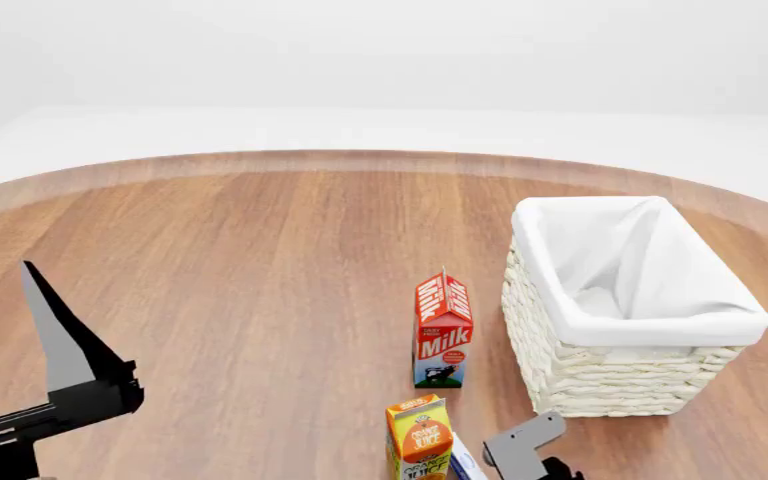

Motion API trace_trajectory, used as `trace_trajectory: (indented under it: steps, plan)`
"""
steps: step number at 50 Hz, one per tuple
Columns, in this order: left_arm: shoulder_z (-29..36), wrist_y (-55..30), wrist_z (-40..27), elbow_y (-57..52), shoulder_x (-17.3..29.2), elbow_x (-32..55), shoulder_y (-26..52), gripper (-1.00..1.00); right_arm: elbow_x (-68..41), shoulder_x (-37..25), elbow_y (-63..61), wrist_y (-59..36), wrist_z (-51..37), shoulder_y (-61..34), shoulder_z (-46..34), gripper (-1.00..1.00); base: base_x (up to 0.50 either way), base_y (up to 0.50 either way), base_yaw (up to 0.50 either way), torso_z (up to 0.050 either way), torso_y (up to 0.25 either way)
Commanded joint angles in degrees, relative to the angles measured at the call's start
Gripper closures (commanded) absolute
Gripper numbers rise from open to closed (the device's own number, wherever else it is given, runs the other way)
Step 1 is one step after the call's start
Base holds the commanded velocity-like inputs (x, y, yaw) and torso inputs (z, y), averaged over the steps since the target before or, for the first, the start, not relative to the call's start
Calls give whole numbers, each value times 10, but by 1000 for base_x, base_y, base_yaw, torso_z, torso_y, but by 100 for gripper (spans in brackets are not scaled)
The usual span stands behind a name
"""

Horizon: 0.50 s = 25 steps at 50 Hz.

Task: Pick up the cream cheese box and the butter, and put them in the basket.

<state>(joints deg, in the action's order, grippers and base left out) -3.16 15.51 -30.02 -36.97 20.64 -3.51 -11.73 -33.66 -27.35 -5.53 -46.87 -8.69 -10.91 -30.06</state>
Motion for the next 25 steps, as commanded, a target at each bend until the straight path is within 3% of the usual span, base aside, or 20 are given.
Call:
trace_trajectory:
  steps: [1,17,18,25]
  plan:
    - [-14,3,10,3,-11,-3,-1,-100,17,15,16,13,18,-2,5,-100,0,0,0,0,0]
    - [-12,4,7,4,-9,-4,-1,-100,30,17,33,23,19,-2,-9,-100,0,0,0,0,0]
    - [-12,5,7,5,-9,-3,-2,-100,35,15,29,24,19,-3,-16,100,0,0,0,0,0]
    - [-11,6,5,5,-8,-4,-2,-100,57,11,28,40,15,-3,-31,100,0,0,0,0,0]
